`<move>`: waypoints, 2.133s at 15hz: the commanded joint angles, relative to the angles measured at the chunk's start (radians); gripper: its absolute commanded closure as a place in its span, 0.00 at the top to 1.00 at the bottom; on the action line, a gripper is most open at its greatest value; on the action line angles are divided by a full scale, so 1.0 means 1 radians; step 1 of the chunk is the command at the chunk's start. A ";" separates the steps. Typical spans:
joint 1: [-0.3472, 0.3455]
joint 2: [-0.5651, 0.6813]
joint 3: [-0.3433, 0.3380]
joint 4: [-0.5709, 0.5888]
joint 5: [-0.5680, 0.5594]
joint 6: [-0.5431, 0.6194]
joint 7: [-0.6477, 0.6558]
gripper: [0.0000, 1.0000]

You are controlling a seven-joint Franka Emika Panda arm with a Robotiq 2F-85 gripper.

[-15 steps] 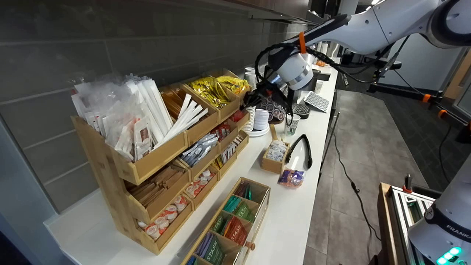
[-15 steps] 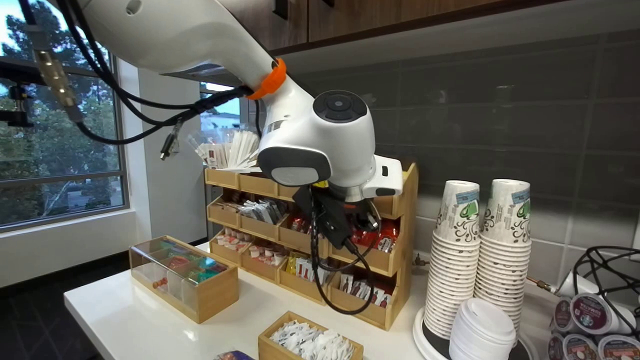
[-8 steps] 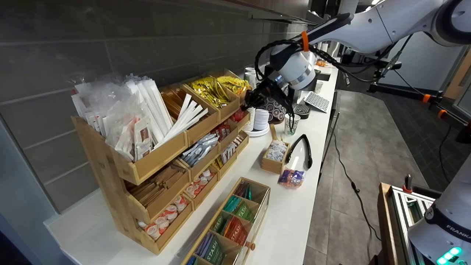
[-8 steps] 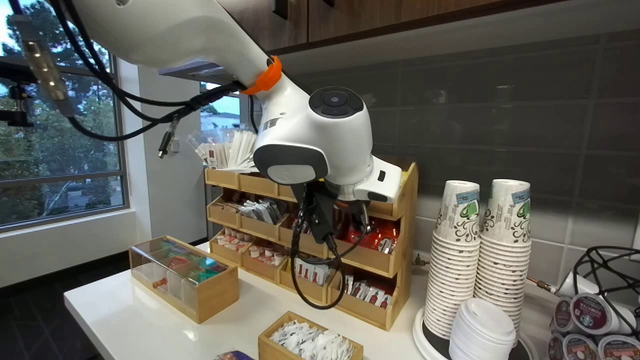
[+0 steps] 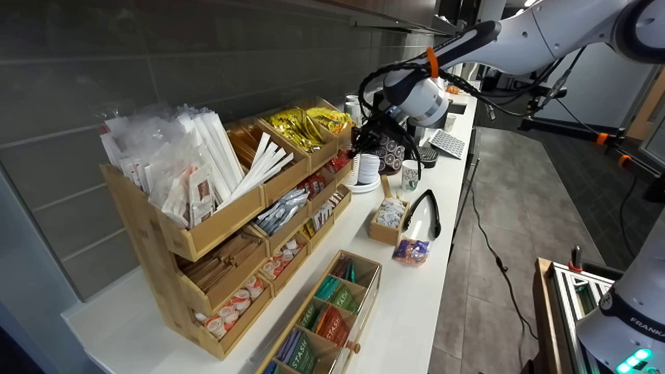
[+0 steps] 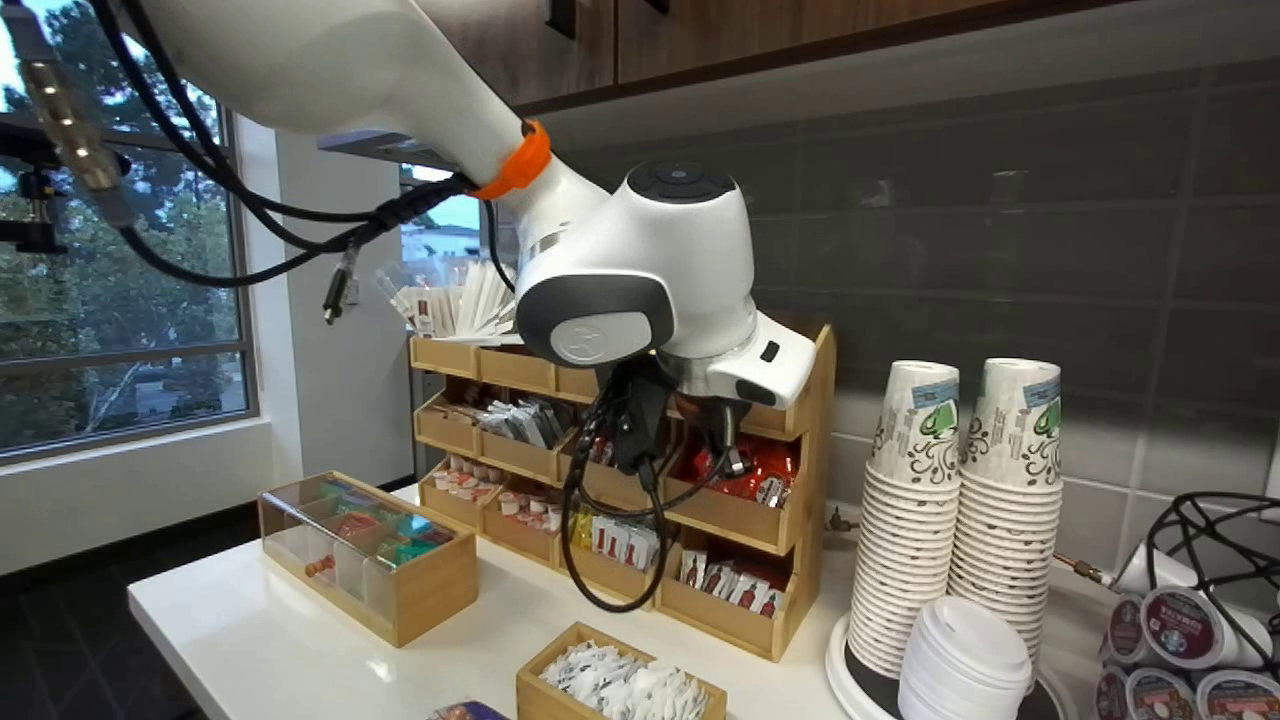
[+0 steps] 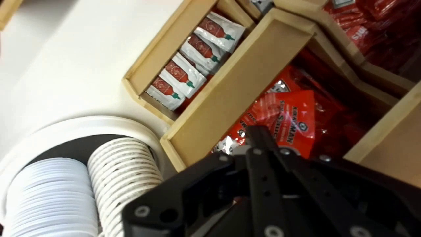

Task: Put one red sachet on the counter.

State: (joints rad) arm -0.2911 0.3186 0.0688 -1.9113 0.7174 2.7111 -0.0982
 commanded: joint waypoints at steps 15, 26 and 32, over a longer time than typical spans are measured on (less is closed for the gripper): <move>0.064 -0.114 -0.107 -0.042 -0.145 -0.270 0.014 0.00; 0.108 -0.156 -0.099 -0.197 -0.255 -0.411 -0.139 0.00; 0.153 -0.141 -0.080 -0.268 -0.254 -0.404 -0.177 0.00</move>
State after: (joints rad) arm -0.1548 0.1942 -0.0167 -2.1328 0.4767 2.3138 -0.2520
